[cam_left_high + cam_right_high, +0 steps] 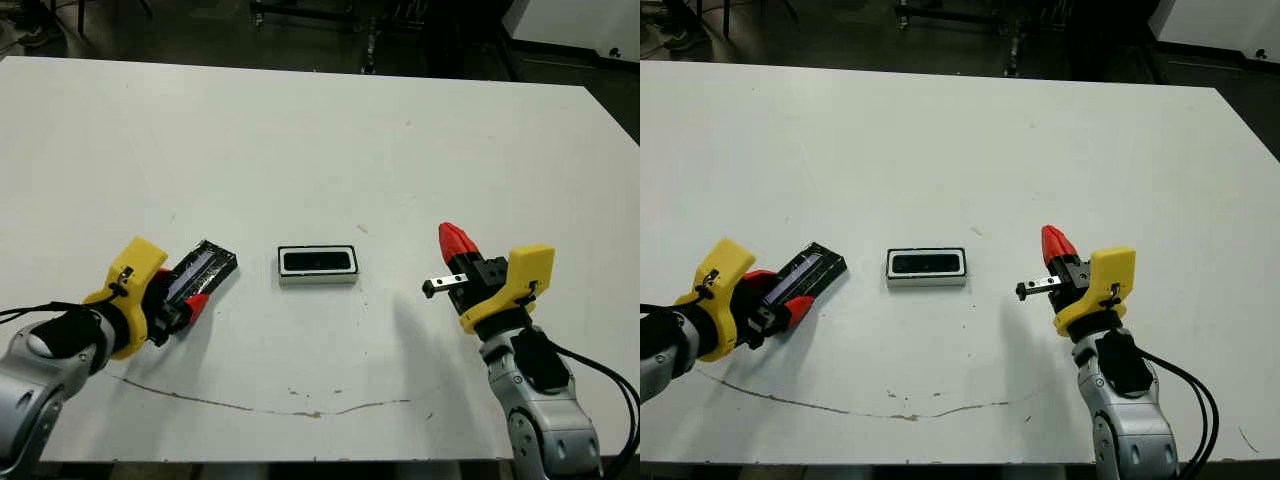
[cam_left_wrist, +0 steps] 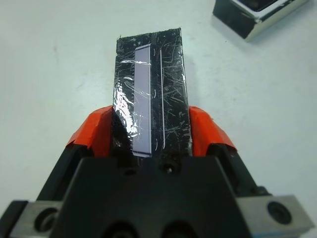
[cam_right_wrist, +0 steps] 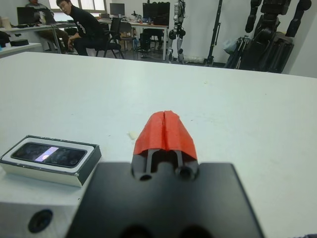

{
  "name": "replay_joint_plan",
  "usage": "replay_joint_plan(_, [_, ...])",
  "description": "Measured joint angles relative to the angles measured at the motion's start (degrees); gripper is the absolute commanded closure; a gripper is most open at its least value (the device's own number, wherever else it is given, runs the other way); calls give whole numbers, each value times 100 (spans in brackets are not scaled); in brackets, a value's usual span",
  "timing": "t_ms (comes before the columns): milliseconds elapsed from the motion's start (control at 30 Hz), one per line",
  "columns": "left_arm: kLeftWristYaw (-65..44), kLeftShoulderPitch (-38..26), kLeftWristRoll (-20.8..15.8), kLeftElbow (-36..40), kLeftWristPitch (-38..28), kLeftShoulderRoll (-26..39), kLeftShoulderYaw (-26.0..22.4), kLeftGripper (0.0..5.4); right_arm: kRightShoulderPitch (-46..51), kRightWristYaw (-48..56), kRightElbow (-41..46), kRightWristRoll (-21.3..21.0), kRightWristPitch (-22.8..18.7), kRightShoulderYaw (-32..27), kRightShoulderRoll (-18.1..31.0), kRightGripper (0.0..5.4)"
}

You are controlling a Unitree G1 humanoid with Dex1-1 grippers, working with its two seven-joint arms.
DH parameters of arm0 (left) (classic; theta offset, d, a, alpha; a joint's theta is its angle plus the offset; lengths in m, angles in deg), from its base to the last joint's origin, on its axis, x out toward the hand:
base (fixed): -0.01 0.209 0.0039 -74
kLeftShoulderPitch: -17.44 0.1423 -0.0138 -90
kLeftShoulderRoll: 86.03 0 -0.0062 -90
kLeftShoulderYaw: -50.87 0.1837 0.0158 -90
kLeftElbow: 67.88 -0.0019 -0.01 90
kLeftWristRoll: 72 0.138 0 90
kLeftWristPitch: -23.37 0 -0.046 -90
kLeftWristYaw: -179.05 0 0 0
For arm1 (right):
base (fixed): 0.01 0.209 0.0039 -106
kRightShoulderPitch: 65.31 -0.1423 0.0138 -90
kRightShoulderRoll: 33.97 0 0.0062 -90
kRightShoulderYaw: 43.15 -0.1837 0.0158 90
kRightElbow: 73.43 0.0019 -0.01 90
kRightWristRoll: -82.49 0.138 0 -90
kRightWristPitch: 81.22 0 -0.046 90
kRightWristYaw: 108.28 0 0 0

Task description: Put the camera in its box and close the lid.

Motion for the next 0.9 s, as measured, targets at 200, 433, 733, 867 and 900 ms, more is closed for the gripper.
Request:
replay_joint_plan(200, [-214, -203, -252, -291, -89, -17, -189, 223, 33, -1, -5, 65, 0, 1, -4, 540])
replay_joint_plan(433, [-975, -924, -303, -1150, -1058, 188, -202, 223, 64, -15, -18, 82, -1, 8, -4, 540])
replay_joint_plan(733, [-1826, -2156, 16, -2528, -2188, 338, 432, 223, 102, -2, -62, 90, 1, 4, 0, 540])
replay_joint_plan(867, [-1926, -2356, 56, -2695, -2319, 233, 613, 223, 109, 12, -77, 86, 5, 4, 5, 540])
replay_joint_plan(900, [-1974, -2389, 86, -2736, -2378, 221, 677, 223, 109, 11, -77, 86, 5, 5, 5, 540])
